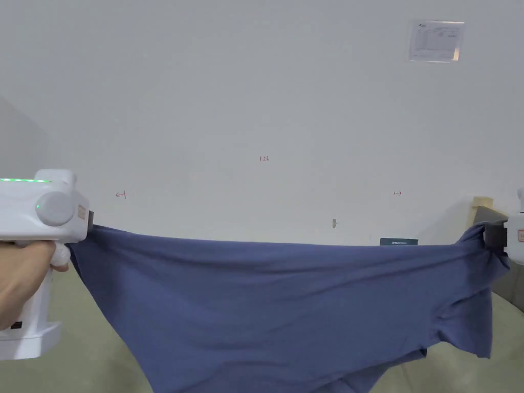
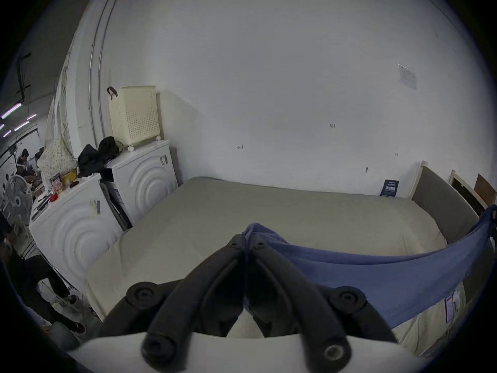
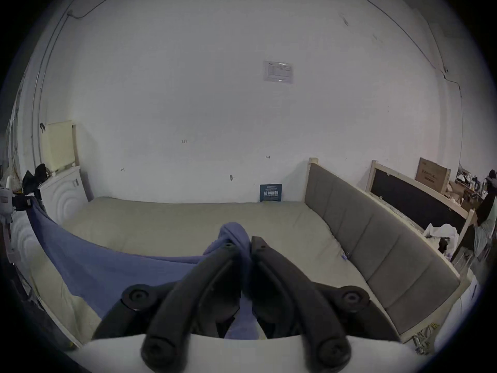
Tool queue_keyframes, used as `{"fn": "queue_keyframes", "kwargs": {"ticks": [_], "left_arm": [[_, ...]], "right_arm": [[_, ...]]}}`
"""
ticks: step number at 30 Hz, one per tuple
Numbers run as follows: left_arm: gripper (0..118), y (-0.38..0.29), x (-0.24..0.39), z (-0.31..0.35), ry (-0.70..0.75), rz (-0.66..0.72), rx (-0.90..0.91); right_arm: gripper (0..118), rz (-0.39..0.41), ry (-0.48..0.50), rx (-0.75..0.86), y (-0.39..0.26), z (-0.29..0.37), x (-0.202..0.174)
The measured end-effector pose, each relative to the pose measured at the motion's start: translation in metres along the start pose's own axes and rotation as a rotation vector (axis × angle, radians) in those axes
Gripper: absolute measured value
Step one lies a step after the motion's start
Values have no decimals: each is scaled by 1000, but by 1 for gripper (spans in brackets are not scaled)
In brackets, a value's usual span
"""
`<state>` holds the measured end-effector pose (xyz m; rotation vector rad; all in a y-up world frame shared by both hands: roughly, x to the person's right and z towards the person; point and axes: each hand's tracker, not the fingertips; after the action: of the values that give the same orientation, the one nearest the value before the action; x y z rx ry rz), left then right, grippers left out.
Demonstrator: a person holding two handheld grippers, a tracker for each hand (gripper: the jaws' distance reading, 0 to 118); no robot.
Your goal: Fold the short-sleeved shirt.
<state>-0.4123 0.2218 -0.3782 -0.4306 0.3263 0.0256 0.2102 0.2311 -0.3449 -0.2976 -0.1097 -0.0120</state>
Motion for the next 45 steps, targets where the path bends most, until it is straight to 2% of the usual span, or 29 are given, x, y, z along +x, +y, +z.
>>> {"fn": "queue_keyframes", "kwargs": {"ticks": [14,24,29,34,39,41,44,45], "left_arm": [[0,72,58,-88,58,-56,40],[0,63,78,-165,99,-66,50],[0,21,83,-194,79,-57,11],[0,-45,78,-201,28,-51,-105],[0,-134,63,-168,-11,-106,-201],[0,-170,52,-145,-42,-117,-244],[0,-221,38,-108,-51,-142,-290],[0,-237,32,-94,-59,-157,-314]], "right_arm": [[7,49,-92,11,70,-122,-23],[7,86,-99,-13,62,-208,-42],[7,66,-108,-28,17,-229,-43],[7,40,-88,-109,-56,-221,-33],[7,69,-58,-240,-148,-168,-20],[7,56,-43,-267,-183,-137,-14],[7,-19,-23,-315,-233,-91,-2],[7,-9,-20,-308,-250,-75,1]]}}
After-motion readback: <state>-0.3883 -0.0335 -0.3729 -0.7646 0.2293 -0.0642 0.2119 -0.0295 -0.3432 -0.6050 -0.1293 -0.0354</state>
